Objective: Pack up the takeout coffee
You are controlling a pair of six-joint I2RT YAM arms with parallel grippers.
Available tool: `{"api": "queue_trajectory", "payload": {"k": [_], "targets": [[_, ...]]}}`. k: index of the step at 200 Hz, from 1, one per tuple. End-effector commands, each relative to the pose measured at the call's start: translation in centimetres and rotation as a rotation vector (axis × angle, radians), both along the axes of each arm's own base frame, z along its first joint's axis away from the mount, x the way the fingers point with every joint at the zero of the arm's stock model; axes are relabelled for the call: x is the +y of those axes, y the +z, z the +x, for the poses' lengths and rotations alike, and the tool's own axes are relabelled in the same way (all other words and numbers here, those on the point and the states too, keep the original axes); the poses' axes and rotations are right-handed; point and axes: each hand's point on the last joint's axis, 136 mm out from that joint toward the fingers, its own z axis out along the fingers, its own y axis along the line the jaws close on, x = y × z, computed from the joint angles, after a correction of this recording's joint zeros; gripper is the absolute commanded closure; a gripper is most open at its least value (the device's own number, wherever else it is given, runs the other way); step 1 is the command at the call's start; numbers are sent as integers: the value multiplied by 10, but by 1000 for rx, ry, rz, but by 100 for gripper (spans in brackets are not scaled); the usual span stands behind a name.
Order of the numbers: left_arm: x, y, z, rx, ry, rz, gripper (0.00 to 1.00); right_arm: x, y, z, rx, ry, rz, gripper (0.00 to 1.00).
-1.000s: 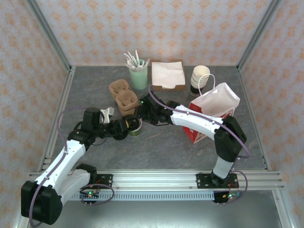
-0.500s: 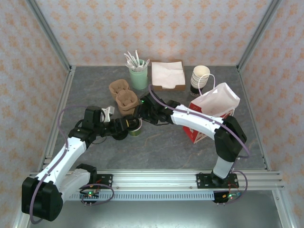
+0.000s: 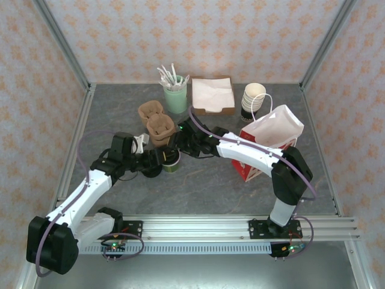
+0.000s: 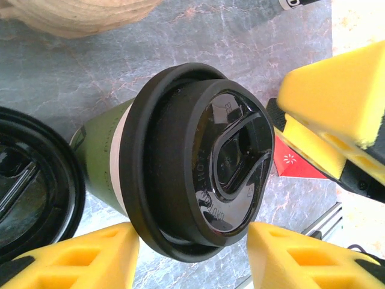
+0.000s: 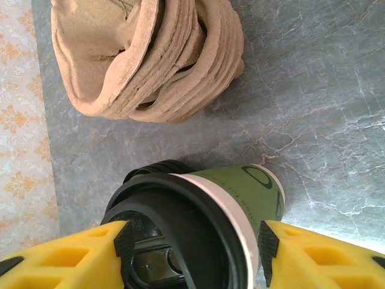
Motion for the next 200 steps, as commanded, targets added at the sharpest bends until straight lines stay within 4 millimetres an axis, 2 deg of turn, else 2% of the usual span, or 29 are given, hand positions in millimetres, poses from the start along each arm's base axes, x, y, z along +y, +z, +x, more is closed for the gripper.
{"api": "queue_trajectory", "payload": {"k": [1, 73, 160, 200], "targets": [[1, 8, 4, -28, -5, 36, 49, 2, 7, 3, -11, -6, 31, 41], [12, 5, -5, -18, -11, 122, 45, -7, 2, 1, -16, -4, -16, 41], [9, 10, 6, -37, 5, 106, 45, -17, -1, -3, -23, 5, -63, 43], [5, 10, 11, -40, 1, 81, 50, -17, 1, -4, -25, 5, -52, 44]]}}
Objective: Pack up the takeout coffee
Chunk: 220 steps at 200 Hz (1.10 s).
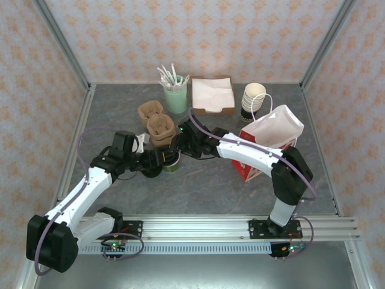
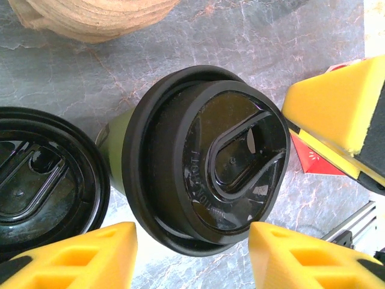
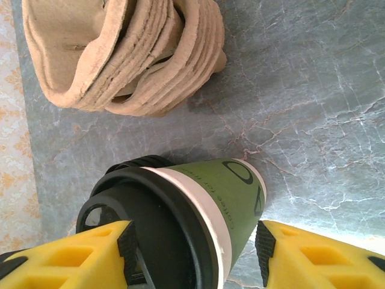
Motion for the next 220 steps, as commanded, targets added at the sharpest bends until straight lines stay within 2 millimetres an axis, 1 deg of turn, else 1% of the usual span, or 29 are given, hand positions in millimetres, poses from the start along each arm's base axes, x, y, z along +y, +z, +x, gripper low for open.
{"api": "queue_trajectory", "payload": {"k": [1, 51, 131, 151, 174, 194, 220], "targets": [[-3, 14, 12, -48, 9, -16, 50, -9, 11, 0, -31, -7, -3, 44], [-8, 17, 16, -59, -1, -34, 51, -8, 13, -1, -30, -6, 5, 44], [-12, 13, 14, -46, -27, -15, 49, -10, 20, -1, -43, 0, 4, 45], [-11, 15, 14, -50, -26, -7, 49, -13, 18, -2, -42, 0, -10, 45], [-6, 18, 15, -59, -19, 24, 48, -17, 16, -3, -45, -1, -21, 49], [-6, 22, 18, -67, -11, 28, 47, -20, 14, -5, -45, 0, -33, 52], [-3, 21, 23, -64, 12, 44, 45, -23, 7, -7, -33, 1, -44, 53]]}}
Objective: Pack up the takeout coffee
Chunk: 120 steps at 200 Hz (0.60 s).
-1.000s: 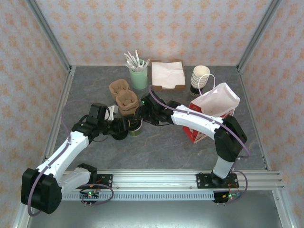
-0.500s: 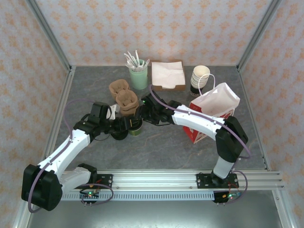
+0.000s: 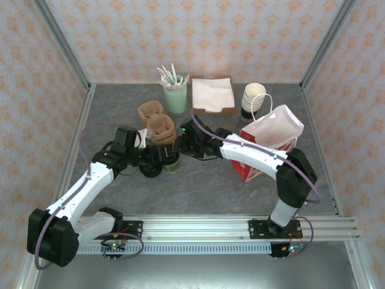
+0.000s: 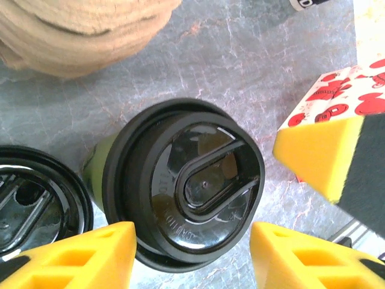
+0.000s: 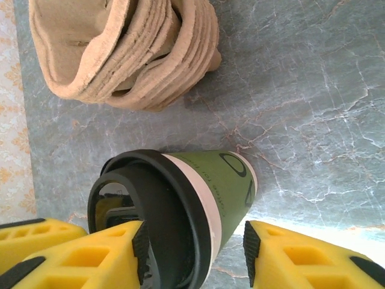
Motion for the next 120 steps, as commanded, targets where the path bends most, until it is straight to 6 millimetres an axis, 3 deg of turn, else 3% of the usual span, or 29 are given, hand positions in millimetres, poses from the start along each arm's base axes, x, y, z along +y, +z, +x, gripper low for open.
{"api": "queue_trajectory", "payload": {"k": [1, 51, 120], "targets": [[4, 6, 7, -20, 20, 35, 45, -13, 1, -2, -17, -12, -30, 53], [10, 1, 12, -9, 39, 77, 44, -17, 2, -3, -26, -9, -35, 52], [7, -12, 18, 24, 29, 79, 46, -16, -15, -2, -2, -6, -56, 53]]}}
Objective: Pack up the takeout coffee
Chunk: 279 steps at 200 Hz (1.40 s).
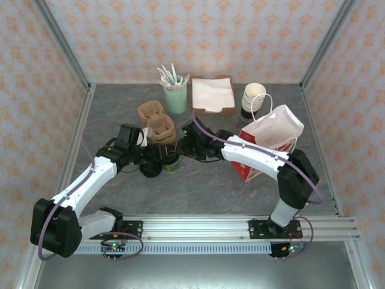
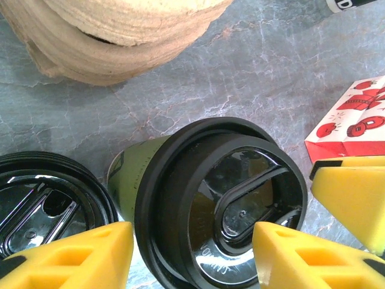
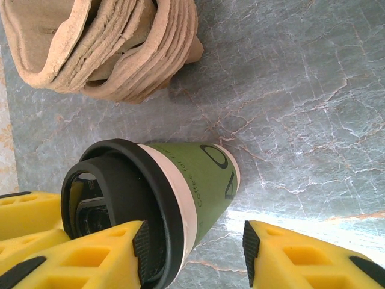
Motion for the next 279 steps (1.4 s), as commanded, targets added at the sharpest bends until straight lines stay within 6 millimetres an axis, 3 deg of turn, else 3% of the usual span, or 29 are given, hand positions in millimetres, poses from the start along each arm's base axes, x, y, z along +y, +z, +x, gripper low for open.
{"api": "queue_trajectory", "payload": {"k": [1, 92, 118, 168, 239, 279], "targets": [[1, 5, 8, -34, -7, 20, 46, -7, -9, 3, -9, -10, -33, 53], [-1, -9, 4, -3, -26, 27, 48, -14, -38, -1, 48, -23, -60, 54], [-1, -13, 3, 4, -30, 39, 48, -15, -31, 0, 37, -30, -51, 54], [-3, -15, 3, 10, -35, 46, 50, -12, 3, 1, -7, -19, 7, 52], [-4, -16, 3, 14, -39, 50, 50, 0, -2, 0, 21, -2, 48, 52], [-4, -18, 3, 18, -38, 55, 50, 3, 5, -1, 13, 4, 70, 51]]}}
